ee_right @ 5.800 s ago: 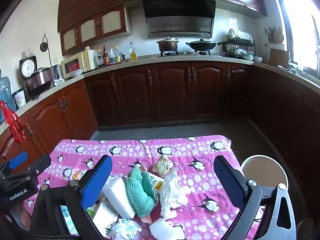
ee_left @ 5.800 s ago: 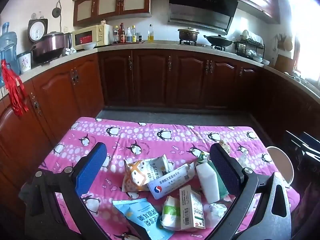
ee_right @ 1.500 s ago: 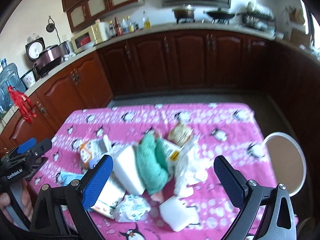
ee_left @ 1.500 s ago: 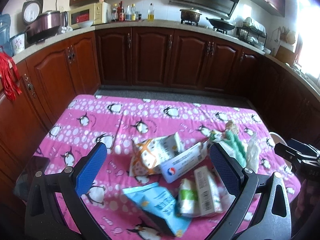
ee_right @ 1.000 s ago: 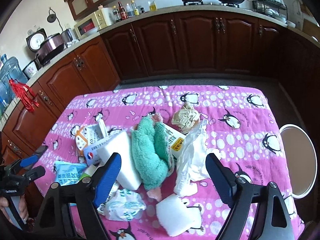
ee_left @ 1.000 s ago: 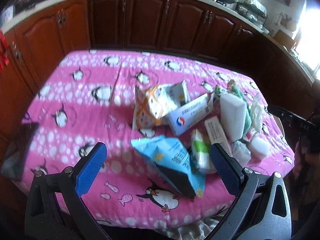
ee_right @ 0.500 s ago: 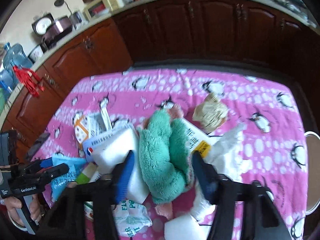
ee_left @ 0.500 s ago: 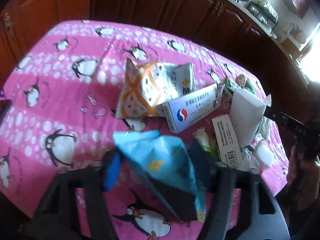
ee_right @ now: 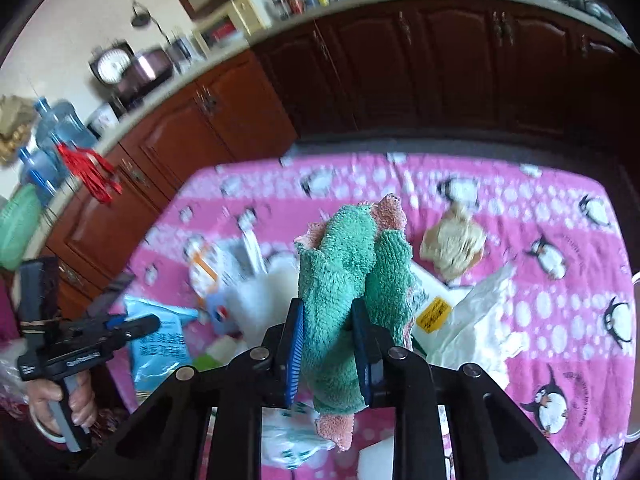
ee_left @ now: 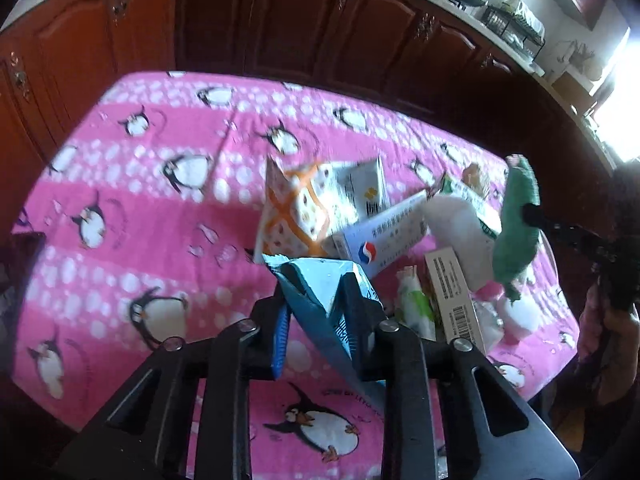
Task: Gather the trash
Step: 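Grasp the blue snack bag with the left gripper while the right gripper grasps the green towel, then carry both items over the white bin and open both grippers to drop them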
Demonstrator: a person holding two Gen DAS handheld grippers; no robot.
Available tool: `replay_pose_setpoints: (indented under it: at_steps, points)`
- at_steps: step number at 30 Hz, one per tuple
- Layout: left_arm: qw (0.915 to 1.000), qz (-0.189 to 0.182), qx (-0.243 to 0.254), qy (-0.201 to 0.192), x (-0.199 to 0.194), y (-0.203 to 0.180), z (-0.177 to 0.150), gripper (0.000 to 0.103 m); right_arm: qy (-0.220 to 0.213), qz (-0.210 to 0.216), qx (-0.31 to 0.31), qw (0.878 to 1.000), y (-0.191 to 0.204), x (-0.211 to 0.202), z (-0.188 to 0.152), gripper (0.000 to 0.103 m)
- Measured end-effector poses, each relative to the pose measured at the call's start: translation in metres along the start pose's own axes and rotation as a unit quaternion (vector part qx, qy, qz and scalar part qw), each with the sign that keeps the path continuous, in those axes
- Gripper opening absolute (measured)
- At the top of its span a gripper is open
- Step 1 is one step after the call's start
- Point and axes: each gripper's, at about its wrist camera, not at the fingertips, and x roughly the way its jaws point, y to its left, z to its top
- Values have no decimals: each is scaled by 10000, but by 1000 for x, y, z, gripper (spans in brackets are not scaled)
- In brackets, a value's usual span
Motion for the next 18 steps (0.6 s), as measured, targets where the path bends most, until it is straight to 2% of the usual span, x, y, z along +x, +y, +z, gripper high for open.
replay_pose_setpoints:
  at_steps: [3,9,14,18]
  points:
    - [9997,123,79,-202,-18,-1,6,21,-297,169,79,9994,-1,-24,4,22]
    - [9978,81,293,-589,-52,-18,27,20,-697,74,121,9975,-11,-67,6,21]
    - [9941,-363,719,-727,-62,-67,48,20,-1027,-314,396,9934,-43,-110,4,21]
    - [9871,-824,1224,-622,-50,-129,58,20,-1130,-731,699,9884,-79,-135,-6,21]
